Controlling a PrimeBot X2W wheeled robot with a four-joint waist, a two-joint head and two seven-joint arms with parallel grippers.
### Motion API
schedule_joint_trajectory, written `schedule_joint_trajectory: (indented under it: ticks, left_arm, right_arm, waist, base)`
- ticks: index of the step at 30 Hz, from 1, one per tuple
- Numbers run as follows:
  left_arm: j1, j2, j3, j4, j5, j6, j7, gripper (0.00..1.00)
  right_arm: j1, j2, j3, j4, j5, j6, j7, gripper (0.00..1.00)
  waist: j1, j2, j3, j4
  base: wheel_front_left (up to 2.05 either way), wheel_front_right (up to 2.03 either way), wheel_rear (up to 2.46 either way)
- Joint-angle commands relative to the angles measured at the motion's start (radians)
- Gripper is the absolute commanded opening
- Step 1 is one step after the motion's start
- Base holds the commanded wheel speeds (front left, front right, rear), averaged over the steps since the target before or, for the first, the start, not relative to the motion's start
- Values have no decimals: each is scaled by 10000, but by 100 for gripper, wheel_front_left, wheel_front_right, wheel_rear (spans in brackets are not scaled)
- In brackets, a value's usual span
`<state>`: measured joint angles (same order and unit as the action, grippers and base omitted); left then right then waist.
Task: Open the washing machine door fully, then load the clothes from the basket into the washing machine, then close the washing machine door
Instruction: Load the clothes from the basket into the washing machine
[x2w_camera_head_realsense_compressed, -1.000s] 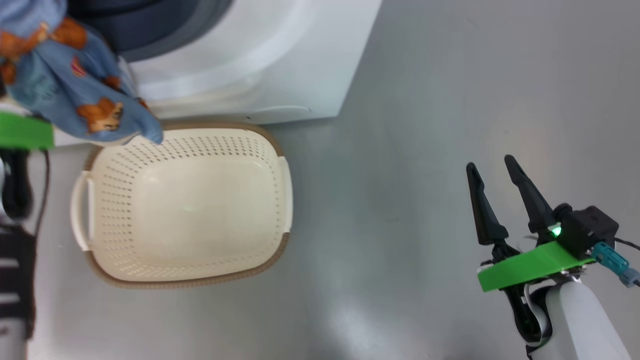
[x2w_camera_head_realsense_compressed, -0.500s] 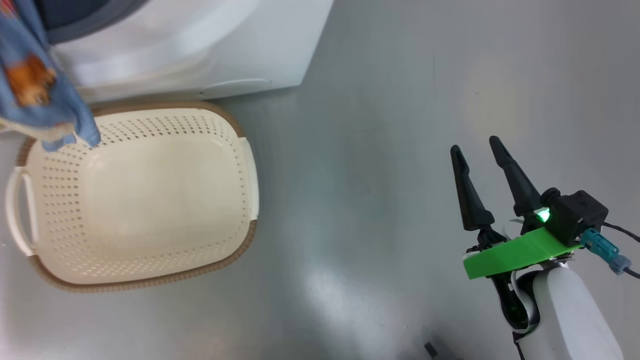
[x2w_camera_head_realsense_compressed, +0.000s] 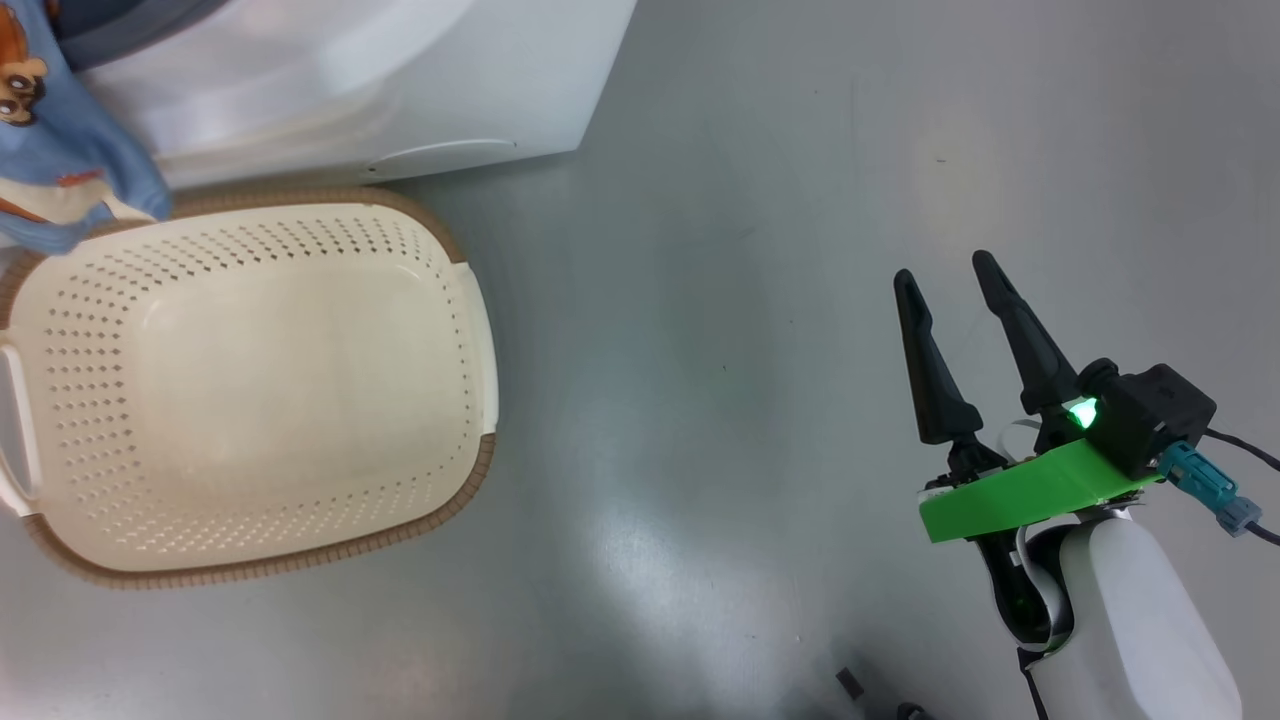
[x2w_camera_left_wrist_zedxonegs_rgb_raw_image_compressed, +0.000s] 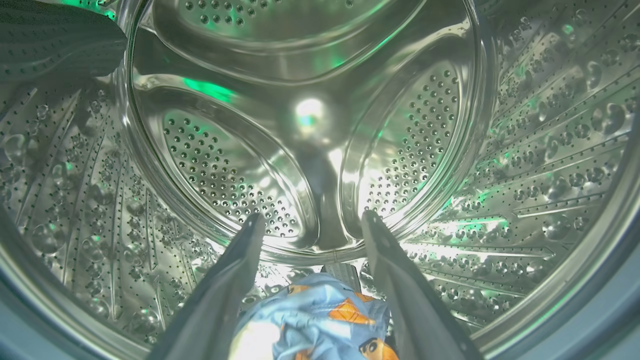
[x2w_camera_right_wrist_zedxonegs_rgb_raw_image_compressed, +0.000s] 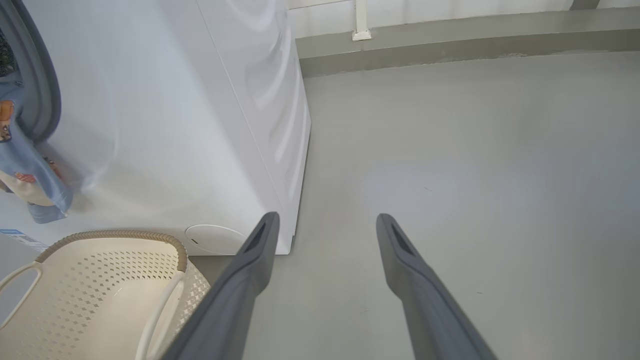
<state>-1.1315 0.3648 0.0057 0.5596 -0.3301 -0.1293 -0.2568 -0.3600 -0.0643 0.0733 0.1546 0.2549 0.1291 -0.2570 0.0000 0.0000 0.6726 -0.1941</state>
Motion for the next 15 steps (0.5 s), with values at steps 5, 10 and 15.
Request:
schedule_joint_trajectory:
  ticks: [5,10,15]
  left_arm:
    - [569,287,303,-271,89,-14,-49,100]
    - [1085,5,469,-234,146,-14,-49,100]
    - [1928,-414,536,-400,-1,-14,-49,100]
  right_arm:
    - [107,22,247,-138,-63,16,-48,100]
    - [200,-55,235,-104,-70,16,-48,100]
    - [320,-207,176,-77,-62,16,-48,100]
  waist:
    - [0,0,-215,137]
    - [0,0,-494,253]
    - [0,0,-848,439]
  base:
    - [0,0,0]
    - [0,0,0]
    - [0,0,0]
